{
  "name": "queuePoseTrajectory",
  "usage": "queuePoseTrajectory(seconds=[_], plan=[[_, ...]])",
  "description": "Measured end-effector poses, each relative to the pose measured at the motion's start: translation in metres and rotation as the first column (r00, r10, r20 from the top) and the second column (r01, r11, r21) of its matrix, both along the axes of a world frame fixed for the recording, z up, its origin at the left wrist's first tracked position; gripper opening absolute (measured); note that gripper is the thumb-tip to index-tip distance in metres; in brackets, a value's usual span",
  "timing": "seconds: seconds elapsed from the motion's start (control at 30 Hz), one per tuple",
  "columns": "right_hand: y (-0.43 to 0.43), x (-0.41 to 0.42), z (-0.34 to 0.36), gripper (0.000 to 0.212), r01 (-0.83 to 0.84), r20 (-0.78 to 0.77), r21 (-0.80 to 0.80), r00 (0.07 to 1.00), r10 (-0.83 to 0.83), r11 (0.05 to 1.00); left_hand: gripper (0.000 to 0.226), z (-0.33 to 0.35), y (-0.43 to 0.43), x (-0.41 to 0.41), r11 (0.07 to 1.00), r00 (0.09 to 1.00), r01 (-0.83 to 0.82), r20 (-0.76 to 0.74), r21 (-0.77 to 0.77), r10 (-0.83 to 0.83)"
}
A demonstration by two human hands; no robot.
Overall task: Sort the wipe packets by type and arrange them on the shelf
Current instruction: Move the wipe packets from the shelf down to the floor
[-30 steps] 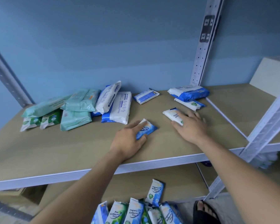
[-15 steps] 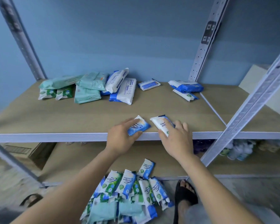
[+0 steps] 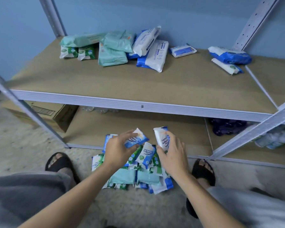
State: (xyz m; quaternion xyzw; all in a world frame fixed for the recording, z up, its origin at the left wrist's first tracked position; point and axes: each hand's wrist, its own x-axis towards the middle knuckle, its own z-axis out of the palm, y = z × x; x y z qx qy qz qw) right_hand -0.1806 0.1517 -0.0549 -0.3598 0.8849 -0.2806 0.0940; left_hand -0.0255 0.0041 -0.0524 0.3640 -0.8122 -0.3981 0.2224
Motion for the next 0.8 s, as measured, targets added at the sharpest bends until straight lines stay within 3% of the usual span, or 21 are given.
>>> queuePoseTrajectory(seconds=[0.13, 0.27, 0.43, 0.53, 0.8], plan=[[-0.015, -0.009, -0.039, 0.058, 0.017, 0.099, 0.186, 0.994, -0.036, 0.982, 0.034, -0.041, -0.013, 0.009, 0.99, 0.989, -0.107, 0.116, 0.09, 0.096], [-0.029, -0.019, -0.074, 0.063, 0.023, 0.156, 0.317, 0.985, -0.076, 0.948, 0.035, -0.08, -0.029, 0.004, 0.982, 0.973, -0.171, 0.17, 0.086, 0.155], [-0.034, -0.023, -0.128, 0.056, -0.017, 0.166, 0.467, 0.984, -0.069, 0.884, 0.039, -0.138, -0.046, -0.003, 0.984, 0.957, -0.121, 0.277, 0.133, 0.08], [-0.029, -0.012, -0.146, 0.055, 0.037, 0.125, 0.481, 0.986, -0.11, 0.876, 0.048, -0.165, -0.037, 0.005, 0.988, 0.938, -0.045, 0.347, 0.15, -0.01], [-0.01, -0.005, -0.169, 0.055, 0.113, 0.098, 0.53, 0.976, -0.193, 0.84, 0.05, -0.182, -0.013, 0.008, 0.998, 0.942, -0.052, 0.334, 0.044, 0.034]])
